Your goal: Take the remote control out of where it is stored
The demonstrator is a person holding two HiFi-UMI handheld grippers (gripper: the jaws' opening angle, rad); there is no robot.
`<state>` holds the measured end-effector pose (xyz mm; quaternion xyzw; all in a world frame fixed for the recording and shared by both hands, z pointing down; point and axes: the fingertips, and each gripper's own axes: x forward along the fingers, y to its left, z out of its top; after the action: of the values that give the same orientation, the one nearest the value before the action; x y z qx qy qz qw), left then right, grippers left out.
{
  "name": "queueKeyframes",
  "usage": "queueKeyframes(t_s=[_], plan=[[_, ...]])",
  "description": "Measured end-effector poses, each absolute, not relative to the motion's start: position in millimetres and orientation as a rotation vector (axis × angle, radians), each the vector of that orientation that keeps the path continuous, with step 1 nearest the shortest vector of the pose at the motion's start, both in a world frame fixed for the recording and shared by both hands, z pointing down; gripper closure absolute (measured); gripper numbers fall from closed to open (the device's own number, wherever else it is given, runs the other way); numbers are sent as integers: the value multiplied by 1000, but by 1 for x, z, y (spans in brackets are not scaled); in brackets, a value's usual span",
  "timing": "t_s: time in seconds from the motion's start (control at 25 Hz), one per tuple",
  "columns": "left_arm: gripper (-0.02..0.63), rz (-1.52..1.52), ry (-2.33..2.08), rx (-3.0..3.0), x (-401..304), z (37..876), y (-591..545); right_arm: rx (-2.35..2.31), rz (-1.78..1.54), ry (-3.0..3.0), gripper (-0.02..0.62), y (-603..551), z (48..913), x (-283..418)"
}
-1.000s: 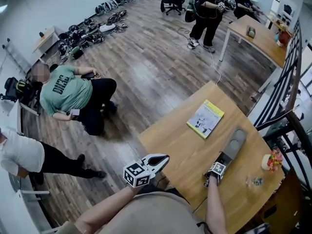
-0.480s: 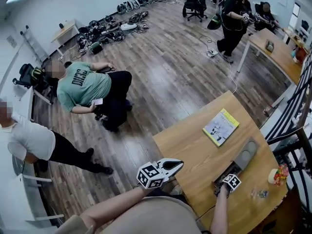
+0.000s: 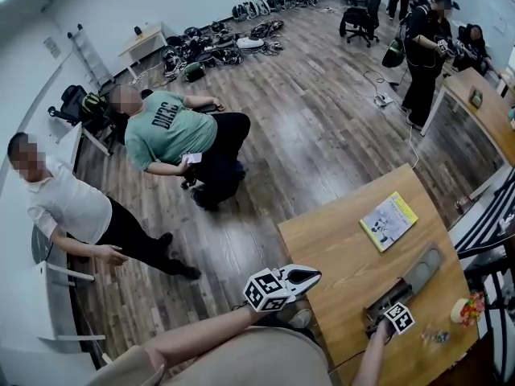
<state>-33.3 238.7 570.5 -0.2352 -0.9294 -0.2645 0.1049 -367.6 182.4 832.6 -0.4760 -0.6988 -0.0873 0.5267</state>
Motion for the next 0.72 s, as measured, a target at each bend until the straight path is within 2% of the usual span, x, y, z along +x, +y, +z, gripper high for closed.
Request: queueKeyframes(t_s=[0.36, 0.72], plan=[[601, -775, -2750, -731, -27, 568, 235, -1374, -165, -1649, 420, 215, 748, -329], [601, -763, -2761, -740, -35, 569, 229, -1635, -282, -1570, 420, 225, 691, -277]])
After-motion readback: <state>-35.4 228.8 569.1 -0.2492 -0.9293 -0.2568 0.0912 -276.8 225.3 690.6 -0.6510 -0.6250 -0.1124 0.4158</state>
